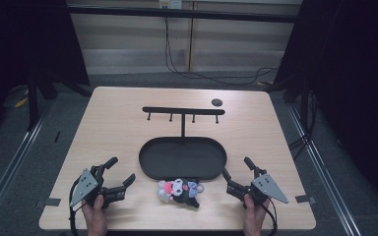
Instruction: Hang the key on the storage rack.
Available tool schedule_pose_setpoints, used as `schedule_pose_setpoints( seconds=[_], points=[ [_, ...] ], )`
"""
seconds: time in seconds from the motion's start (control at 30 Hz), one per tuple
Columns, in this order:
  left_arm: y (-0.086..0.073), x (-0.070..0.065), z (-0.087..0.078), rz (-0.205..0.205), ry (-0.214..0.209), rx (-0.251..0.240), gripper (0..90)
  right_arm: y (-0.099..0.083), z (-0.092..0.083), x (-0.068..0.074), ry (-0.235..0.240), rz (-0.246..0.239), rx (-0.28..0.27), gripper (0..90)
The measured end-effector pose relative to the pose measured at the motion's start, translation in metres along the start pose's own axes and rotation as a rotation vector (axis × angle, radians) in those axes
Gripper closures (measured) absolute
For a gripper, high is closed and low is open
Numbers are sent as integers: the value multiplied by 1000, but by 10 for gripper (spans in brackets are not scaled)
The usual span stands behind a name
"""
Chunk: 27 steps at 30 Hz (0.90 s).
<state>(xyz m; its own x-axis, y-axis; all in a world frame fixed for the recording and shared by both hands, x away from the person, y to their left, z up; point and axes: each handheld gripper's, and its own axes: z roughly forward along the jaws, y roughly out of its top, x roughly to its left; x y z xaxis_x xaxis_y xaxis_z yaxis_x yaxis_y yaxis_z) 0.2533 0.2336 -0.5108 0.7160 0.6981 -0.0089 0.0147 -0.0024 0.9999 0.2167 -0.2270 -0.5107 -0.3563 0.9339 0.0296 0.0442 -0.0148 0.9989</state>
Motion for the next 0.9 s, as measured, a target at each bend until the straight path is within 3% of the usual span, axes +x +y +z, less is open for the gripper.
schedule_pose_setpoints(
  seconds=[0.27,0.53,0.67,0.77,0.9],
  points=[
    [0,0,0,0,-1,0,152,2,3,-2,-38,36,47,140],
    [0,0,0,0,0,0,152,2,3,1,-43,16,62,139],
    [0,0,0,0,-1,0,152,2,2,0,-7,20,60,183],
    [0,0,0,-2,0,-1,153,3,3,-1,16,53,72,188],
    [0,0,0,0,-1,1,152,4,3,0,72,69,131,216]
  ],
)
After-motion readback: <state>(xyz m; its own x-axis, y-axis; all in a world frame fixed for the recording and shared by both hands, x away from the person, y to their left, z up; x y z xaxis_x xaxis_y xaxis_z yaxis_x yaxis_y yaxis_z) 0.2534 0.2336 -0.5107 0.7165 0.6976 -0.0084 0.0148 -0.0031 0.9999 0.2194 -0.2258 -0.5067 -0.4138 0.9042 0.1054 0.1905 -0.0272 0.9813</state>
